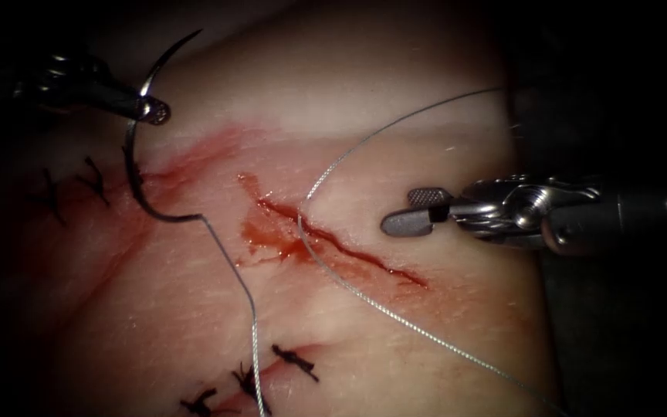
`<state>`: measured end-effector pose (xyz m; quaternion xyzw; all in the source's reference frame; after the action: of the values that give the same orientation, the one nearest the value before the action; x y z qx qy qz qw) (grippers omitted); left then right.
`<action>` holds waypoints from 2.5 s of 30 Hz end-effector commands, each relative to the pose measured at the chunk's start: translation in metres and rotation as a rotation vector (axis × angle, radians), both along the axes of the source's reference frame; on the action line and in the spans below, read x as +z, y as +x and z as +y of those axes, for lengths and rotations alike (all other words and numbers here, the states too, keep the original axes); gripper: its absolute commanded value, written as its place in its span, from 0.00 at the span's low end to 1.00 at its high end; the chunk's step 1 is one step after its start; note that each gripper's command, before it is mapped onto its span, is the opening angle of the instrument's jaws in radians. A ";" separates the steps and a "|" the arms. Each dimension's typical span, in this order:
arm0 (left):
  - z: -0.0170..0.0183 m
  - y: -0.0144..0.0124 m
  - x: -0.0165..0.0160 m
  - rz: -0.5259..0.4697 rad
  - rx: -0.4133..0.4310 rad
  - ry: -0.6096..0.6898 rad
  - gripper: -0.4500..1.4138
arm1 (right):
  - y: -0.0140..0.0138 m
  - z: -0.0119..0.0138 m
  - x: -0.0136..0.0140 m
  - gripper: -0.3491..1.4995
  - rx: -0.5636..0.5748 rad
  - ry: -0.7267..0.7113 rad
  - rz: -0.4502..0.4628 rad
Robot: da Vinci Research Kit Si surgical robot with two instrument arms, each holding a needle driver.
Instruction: Wound Closure
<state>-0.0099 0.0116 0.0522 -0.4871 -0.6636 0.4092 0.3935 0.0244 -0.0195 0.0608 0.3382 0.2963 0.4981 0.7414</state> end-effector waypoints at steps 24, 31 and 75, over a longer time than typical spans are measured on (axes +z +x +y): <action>0.0003 -0.0003 0.0046 0.133 -0.005 -0.037 0.00 | 0.0059 -0.0066 0.0046 0.49 -0.125 -0.013 -0.021; 0.0003 -0.0003 0.0046 0.138 -0.002 -0.038 0.00 | 0.0045 -0.0065 0.0039 0.00 -0.194 0.028 -0.026; 0.0017 0.0018 0.0087 0.389 -0.146 -0.037 0.00 | -0.0350 -0.0012 -0.0046 0.00 -0.377 0.242 -0.346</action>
<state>-0.0075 0.0133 0.0604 -0.4528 -0.5293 0.4779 0.5352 -0.0111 -0.0205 0.0556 0.3793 0.0310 0.4348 0.8162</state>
